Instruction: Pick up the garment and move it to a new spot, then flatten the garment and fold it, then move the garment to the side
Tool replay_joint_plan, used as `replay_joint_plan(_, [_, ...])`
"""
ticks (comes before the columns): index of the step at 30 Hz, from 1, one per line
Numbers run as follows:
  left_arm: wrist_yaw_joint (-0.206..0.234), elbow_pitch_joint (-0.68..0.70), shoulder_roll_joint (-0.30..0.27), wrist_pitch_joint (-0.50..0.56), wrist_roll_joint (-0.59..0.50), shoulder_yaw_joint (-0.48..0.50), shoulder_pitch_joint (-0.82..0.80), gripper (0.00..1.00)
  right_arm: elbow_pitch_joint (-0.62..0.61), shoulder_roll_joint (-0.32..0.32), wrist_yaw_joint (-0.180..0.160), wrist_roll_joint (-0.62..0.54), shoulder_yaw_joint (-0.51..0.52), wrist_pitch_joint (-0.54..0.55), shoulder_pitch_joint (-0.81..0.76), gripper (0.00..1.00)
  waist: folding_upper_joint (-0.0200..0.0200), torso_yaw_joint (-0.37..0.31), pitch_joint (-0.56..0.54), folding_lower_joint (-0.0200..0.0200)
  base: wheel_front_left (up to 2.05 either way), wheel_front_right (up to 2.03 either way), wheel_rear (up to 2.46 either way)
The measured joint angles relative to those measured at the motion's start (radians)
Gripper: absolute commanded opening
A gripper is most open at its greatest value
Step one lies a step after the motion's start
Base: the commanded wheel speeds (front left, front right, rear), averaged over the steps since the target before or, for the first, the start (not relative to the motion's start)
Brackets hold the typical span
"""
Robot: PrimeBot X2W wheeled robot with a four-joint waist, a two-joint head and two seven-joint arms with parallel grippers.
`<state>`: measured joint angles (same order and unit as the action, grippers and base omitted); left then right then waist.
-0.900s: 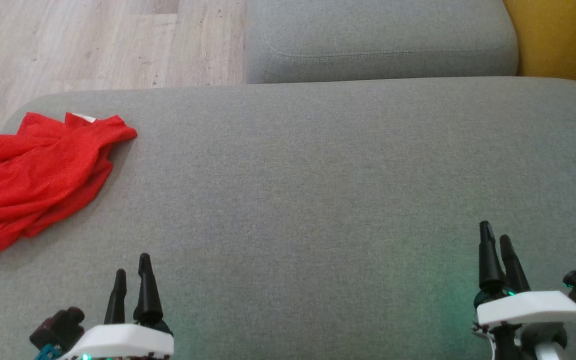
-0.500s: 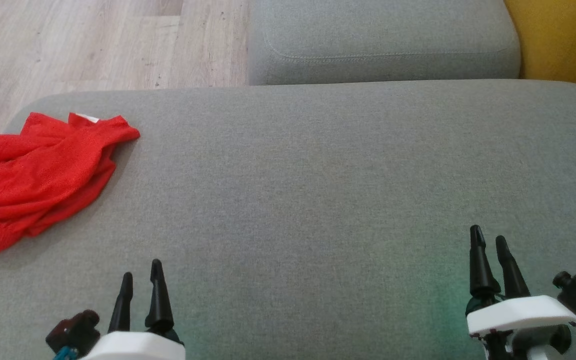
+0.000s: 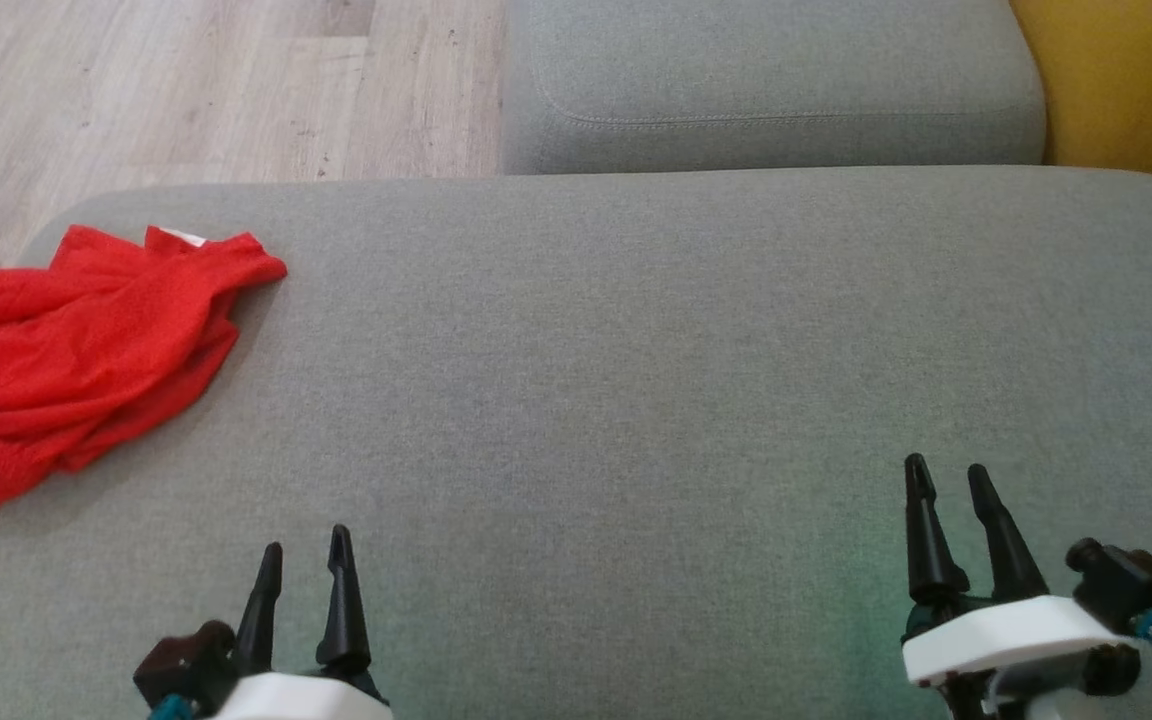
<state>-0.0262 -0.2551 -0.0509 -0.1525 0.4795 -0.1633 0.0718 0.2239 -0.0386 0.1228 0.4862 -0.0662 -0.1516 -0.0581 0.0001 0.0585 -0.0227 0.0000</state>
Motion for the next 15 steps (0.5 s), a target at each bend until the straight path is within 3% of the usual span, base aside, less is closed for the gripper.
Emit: replay_joint_plan(15, [0.023, -0.023, -0.007, -0.047, -0.152, -0.018, 0.000, 1.00, 0.000, -0.001, 0.000, -0.180, -0.031, -0.048, -0.017, 1.00, 0.0000, 0.013, -0.002, 0.0000, 0.00, 0.00, 0.00])
